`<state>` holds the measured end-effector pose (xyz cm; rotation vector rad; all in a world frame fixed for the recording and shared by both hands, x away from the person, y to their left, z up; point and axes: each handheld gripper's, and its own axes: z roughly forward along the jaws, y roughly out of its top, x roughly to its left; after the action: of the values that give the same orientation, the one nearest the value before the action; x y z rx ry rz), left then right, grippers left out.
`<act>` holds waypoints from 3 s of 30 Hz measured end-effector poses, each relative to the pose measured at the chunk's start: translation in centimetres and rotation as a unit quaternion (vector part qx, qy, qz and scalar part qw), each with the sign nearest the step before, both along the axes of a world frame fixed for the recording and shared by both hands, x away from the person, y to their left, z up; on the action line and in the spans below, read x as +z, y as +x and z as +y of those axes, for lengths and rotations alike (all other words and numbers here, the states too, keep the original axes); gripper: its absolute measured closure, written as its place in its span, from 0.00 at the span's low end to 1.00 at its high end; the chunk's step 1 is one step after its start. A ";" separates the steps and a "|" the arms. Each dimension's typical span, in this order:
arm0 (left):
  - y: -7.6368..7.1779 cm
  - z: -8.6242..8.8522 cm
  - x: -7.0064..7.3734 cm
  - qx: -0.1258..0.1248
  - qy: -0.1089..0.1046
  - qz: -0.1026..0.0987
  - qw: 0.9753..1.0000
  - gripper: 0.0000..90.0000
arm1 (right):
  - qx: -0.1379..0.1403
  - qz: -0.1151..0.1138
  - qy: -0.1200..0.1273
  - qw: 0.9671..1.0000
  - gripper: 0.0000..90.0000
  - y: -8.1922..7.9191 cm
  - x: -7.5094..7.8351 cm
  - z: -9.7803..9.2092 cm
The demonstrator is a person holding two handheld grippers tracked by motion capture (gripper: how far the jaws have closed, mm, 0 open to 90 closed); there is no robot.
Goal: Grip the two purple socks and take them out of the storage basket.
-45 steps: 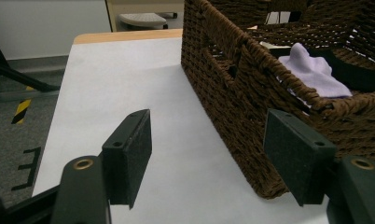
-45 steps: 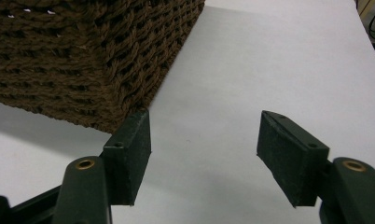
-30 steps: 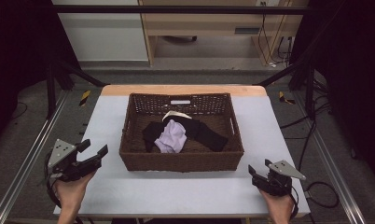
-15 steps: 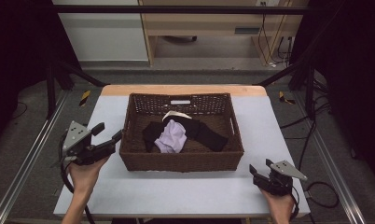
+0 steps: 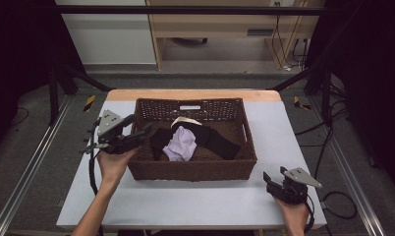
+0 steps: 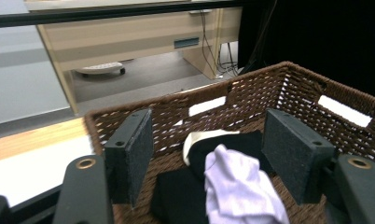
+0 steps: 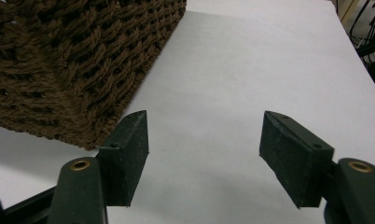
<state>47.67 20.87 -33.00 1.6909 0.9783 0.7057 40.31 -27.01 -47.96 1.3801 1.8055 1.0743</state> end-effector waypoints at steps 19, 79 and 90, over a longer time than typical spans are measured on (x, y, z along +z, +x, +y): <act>5.0 -4.9 -1.0 -0.003 0.015 0.023 1.000 0.45 | 0.000 -0.004 -0.010 1.000 0.38 0.2 0.2 0.1; 12.2 -10.8 -8.3 -0.066 0.203 0.281 0.935 0.93 | 0.010 0.008 -0.015 1.000 0.39 0.4 0.1 0.3; 11.3 -10.0 -6.3 -0.061 0.160 0.213 0.962 0.94 | 0.009 0.007 -0.014 1.000 0.39 0.3 0.2 0.2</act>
<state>58.97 10.88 -39.29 2.2296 1.0821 0.4404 40.58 -26.83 -47.76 1.3611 1.8385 1.0480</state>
